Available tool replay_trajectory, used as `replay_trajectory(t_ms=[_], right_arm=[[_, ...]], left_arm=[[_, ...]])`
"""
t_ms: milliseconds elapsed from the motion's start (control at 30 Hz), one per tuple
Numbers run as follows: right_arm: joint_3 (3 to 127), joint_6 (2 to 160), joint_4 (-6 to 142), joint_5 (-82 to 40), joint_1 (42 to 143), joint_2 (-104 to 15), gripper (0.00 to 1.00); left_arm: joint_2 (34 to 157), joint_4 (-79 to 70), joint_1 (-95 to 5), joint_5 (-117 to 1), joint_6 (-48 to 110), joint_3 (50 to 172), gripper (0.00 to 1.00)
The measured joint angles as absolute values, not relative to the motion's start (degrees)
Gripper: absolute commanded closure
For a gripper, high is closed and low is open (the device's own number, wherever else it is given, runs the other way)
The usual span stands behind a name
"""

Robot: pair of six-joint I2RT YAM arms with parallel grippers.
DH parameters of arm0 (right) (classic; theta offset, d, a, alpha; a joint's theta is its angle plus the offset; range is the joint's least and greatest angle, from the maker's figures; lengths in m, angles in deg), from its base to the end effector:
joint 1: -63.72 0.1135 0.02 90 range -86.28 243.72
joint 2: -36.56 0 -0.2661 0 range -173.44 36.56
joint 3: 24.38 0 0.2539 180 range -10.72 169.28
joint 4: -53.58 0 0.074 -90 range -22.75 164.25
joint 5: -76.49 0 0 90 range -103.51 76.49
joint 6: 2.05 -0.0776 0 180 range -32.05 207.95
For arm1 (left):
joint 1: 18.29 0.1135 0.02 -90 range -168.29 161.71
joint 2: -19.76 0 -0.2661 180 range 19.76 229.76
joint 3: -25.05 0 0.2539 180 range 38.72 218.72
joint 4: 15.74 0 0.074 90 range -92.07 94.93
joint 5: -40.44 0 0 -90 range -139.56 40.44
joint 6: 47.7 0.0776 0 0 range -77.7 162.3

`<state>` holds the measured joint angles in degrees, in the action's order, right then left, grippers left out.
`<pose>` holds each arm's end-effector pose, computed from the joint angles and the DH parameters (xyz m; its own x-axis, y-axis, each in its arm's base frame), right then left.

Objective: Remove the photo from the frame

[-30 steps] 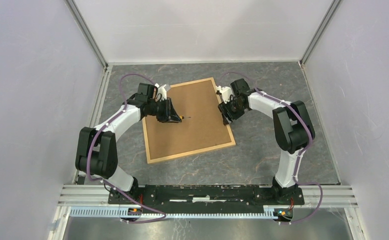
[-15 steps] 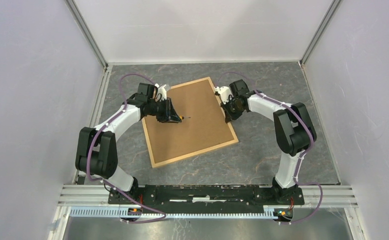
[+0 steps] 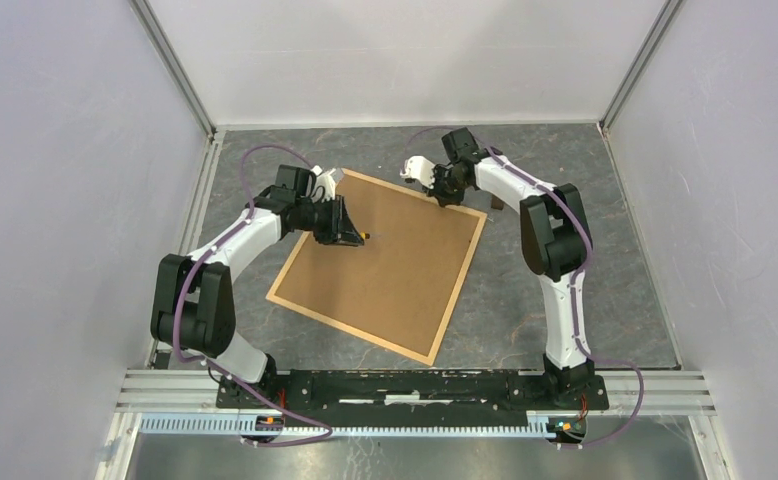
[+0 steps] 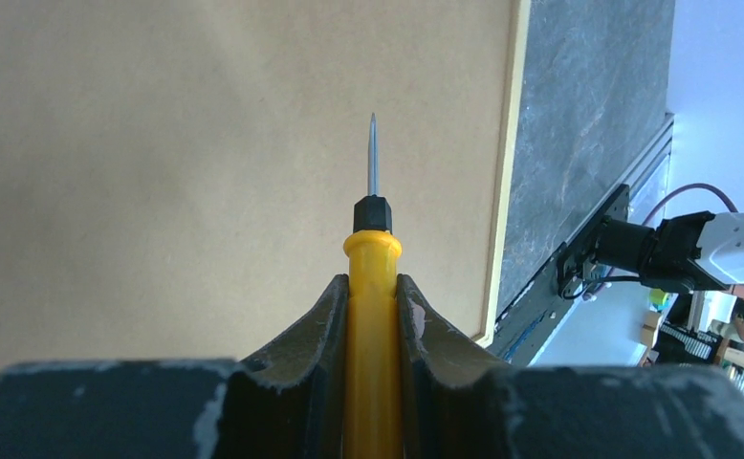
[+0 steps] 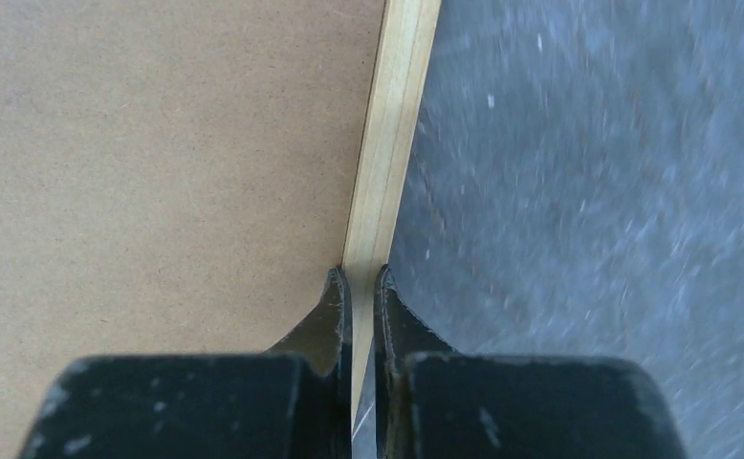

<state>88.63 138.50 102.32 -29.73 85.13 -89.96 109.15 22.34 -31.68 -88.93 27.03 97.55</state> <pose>0.4524 0.2006 0.1366 -0.1594 -0.8589 -0.4867 -0.9359 0.2884 -0.2025 0.3165 -0.1259 0.1961 -0.9089 0.0071 -0.4169 0.3046 0.6941 -0.6523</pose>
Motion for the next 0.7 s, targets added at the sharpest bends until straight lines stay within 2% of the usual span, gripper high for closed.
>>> replay_trajectory(t_ms=[100,200,300,333,433,533,700], right_arm=[[89.68,142.56,101.22,-31.05,86.99,-90.75,0.96],[89.71,143.33,100.04,-32.88,89.37,-90.75,0.77],[90.80,140.92,98.21,-33.28,91.29,-90.75,0.49],[91.98,139.54,98.21,-33.87,91.64,-90.75,0.45],[96.37,133.95,97.20,-34.98,90.72,-90.31,0.39],[97.25,127.68,96.20,-35.05,88.06,-87.73,0.39],[85.40,114.61,93.71,-33.30,81.39,-77.66,0.38]], left_arm=[[109.21,22.34,-32.29,-89.37,27.03,98.03,0.98],[109.43,22.34,-33.36,-90.16,27.03,98.45,0.98],[110.24,22.27,-34.43,-90.55,27.01,99.02,0.98],[110.63,22.18,-34.89,-90.68,27.01,99.13,0.98],[112.05,22.14,-36.05,-90.81,27.01,99.72,0.98],[114.04,21.59,-36.96,-91.16,26.99,101.35,0.98],[116.64,20.48,-37.38,-91.55,26.99,104.22,0.98]])
